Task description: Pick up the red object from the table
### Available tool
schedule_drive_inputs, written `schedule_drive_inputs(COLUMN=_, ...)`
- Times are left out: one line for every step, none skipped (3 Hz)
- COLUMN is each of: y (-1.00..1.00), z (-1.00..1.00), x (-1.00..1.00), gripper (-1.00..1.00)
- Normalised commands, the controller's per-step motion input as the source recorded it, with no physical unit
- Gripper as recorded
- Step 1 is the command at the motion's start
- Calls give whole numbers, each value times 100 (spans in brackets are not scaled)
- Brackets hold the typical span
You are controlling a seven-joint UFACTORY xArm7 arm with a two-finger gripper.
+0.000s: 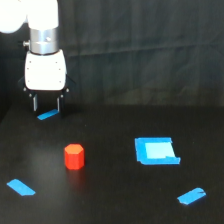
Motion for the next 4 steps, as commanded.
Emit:
schedule_drive_inputs(y=-39, z=-8, x=48, gripper=99)
schedule_drive_inputs(y=-75, z=-23, x=41, gripper=91)
schedule_drive_inputs(y=-86, z=-12, x=66, gripper=97)
schedule_drive_inputs(y=-93, z=-12, x=33, gripper=100)
